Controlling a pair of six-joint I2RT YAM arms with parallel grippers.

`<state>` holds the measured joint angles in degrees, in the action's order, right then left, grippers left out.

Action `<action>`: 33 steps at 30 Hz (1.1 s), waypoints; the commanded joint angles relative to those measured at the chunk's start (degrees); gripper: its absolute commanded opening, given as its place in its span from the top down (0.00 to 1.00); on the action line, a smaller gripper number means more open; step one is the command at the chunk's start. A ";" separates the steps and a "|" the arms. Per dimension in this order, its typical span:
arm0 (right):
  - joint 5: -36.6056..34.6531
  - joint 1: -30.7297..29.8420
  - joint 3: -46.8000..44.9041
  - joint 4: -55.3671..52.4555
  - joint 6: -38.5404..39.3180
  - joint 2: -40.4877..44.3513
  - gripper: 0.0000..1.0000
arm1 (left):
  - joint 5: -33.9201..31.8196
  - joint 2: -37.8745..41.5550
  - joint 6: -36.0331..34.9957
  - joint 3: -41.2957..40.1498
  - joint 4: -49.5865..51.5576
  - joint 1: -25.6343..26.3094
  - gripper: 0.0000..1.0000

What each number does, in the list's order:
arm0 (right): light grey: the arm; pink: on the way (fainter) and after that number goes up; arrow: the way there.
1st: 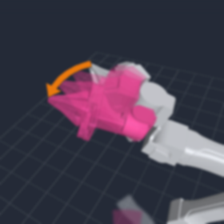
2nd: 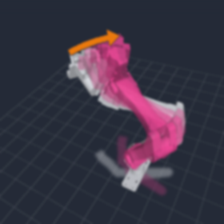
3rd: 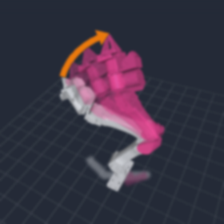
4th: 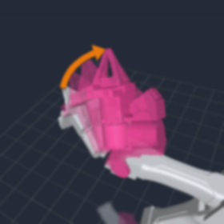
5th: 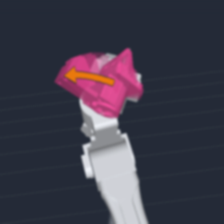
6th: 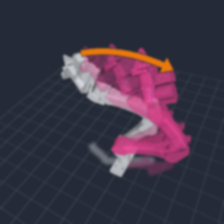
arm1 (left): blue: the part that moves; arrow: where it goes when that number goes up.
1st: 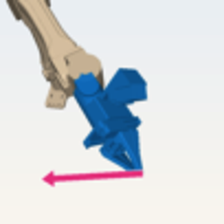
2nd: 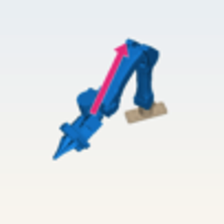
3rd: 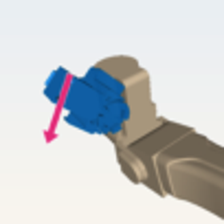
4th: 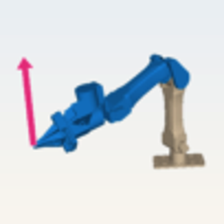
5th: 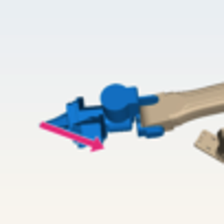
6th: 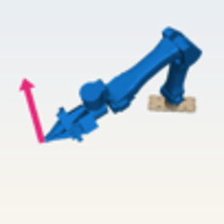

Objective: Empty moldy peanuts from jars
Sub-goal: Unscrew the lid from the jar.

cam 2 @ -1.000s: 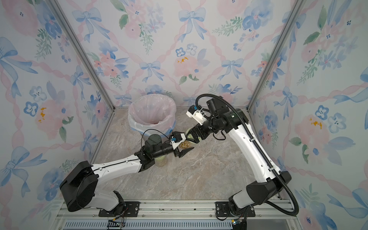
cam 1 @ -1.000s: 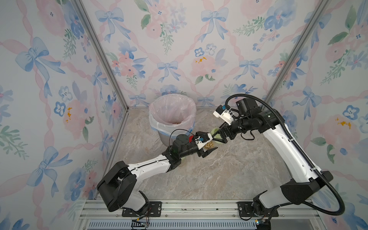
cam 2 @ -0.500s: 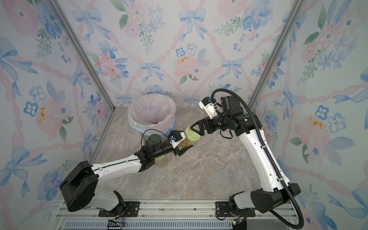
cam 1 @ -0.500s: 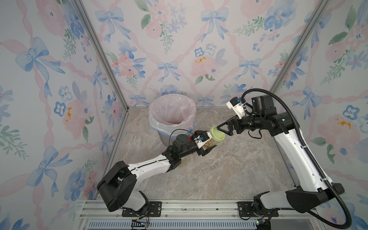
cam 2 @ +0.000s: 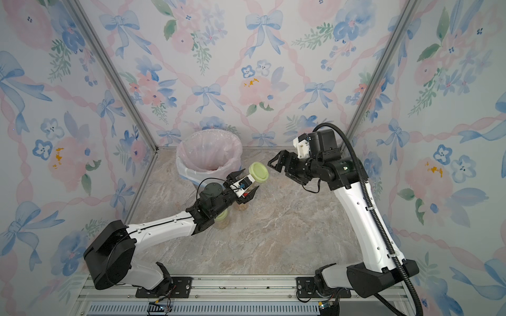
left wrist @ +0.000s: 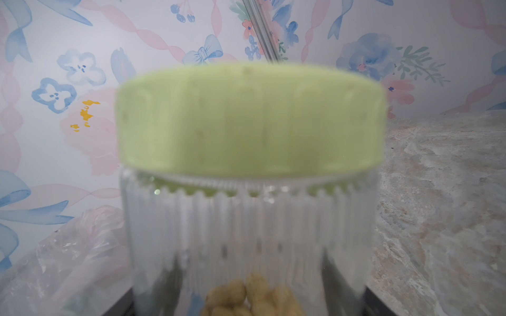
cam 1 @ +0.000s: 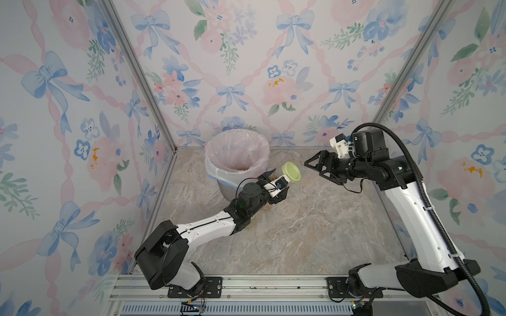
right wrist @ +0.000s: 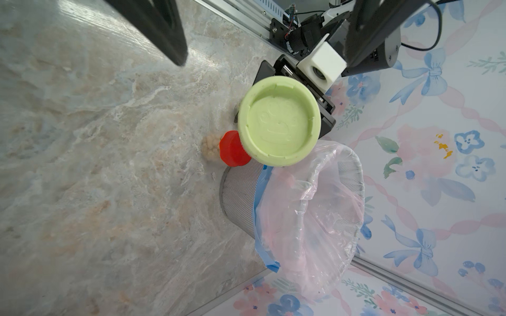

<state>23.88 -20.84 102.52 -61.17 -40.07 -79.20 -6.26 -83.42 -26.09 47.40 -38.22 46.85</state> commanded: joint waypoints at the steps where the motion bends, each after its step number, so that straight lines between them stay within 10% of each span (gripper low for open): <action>1: -0.64 -2.60 1.32 -2.61 -4.98 -3.02 0.08 | -1.76 -0.08 -1.62 2.68 -5.38 0.69 0.78; 33: -1.91 -6.71 2.51 -1.38 -1.59 -8.68 0.04 | -3.04 -1.13 -3.00 2.52 -5.78 2.72 0.79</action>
<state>22.22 -26.85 104.77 -62.76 -42.78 -86.70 -8.80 -84.36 -28.40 47.59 -38.50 49.21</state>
